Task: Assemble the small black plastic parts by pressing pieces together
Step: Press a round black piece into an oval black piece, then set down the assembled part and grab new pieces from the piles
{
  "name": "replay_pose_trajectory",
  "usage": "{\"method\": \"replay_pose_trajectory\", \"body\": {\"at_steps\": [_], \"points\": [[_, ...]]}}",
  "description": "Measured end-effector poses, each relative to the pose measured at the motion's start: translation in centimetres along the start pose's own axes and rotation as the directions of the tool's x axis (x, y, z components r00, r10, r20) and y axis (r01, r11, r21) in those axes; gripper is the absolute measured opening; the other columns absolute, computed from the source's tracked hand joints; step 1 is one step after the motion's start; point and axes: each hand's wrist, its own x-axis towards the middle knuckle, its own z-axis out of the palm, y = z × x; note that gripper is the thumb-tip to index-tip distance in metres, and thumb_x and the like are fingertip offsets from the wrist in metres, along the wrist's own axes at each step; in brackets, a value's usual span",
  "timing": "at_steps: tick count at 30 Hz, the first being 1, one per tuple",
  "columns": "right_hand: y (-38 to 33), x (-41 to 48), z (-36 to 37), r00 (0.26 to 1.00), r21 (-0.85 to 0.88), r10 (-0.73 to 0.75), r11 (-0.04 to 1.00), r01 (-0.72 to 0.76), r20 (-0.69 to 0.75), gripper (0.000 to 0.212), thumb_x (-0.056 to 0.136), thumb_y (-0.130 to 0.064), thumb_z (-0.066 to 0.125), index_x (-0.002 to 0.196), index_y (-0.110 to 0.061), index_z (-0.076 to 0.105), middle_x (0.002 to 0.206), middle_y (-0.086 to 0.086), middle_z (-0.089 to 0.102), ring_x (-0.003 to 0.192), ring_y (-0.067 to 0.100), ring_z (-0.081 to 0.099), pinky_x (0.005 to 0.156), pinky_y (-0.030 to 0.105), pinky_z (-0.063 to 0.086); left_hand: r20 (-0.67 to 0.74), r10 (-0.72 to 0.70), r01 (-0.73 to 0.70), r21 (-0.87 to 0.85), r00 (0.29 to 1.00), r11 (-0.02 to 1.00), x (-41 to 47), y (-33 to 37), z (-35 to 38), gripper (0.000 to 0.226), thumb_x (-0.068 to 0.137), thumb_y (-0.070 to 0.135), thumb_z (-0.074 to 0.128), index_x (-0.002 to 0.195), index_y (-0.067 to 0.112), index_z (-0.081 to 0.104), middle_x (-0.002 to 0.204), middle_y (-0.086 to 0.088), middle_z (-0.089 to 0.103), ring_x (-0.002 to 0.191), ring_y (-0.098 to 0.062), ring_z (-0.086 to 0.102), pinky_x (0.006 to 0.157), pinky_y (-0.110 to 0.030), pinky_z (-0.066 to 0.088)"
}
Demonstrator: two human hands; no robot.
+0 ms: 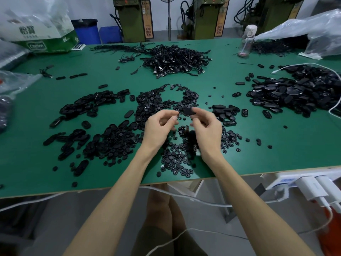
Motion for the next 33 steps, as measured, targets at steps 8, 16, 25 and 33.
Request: {"method": "replay_pose_trajectory", "body": {"at_steps": [8, 16, 25, 33], "points": [[0.4, 0.6, -0.4, 0.969, 0.317, 0.227, 0.93, -0.187, -0.094, 0.077, 0.096, 0.004, 0.054, 0.164, -0.017, 0.024, 0.17, 0.001, 0.024, 0.151, 0.013, 0.034, 0.107, 0.012, 0.035, 0.137, 0.345, -0.36, 0.555, 0.929, 0.75, -1.2, 0.3, 1.3, 0.018, 0.107, 0.02, 0.055, 0.109, 0.012, 0.07, 0.1, 0.001, 0.067, 0.085, -0.016, 0.061, 0.083, -0.038, 0.053], [0.3, 0.4, 0.0, 0.996, 0.007, 0.063, 0.998, -0.064, 0.055, 0.05, 0.097, -0.002, 0.056, 0.146, -0.012, 0.057, 0.142, -0.001, 0.062, 0.125, 0.001, 0.058, 0.109, 0.015, 0.044, 0.076, 0.389, -0.367, 0.533, 0.918, 0.762, -1.3, 1.6, 1.3, 0.015, 0.105, 0.015, 0.058, 0.103, 0.013, 0.073, 0.095, 0.006, 0.07, 0.084, -0.007, 0.062, 0.083, -0.025, 0.044], [0.9, 0.3, 0.2, 0.985, -0.15, -0.01, 0.988, 0.037, 0.174, 0.037, 0.098, -0.01, 0.058, 0.132, -0.021, 0.068, 0.134, -0.009, 0.066, 0.121, 0.001, 0.061, 0.105, 0.017, 0.047, -0.188, -0.593, 0.262, -0.766, 0.783, 0.588, 2.5, 1.9, -6.2, 0.019, 0.104, -0.003, 0.048, 0.104, 0.003, 0.067, 0.09, -0.007, 0.067, 0.077, -0.014, 0.066, 0.073, -0.024, 0.058], [1.0, 0.4, 0.3, 0.985, -0.166, -0.029, 0.985, 0.057, 0.168, 0.034, 0.097, -0.009, 0.059, 0.128, -0.019, 0.071, 0.13, -0.01, 0.068, 0.117, -0.003, 0.062, 0.104, 0.017, 0.048, -0.306, -0.119, 0.294, 0.628, 0.945, 0.72, 3.2, -1.6, -13.3, 0.032, 0.1, -0.007, 0.049, 0.123, 0.007, 0.067, 0.131, -0.013, 0.06, 0.119, -0.024, 0.058, 0.108, -0.037, 0.047]]}}
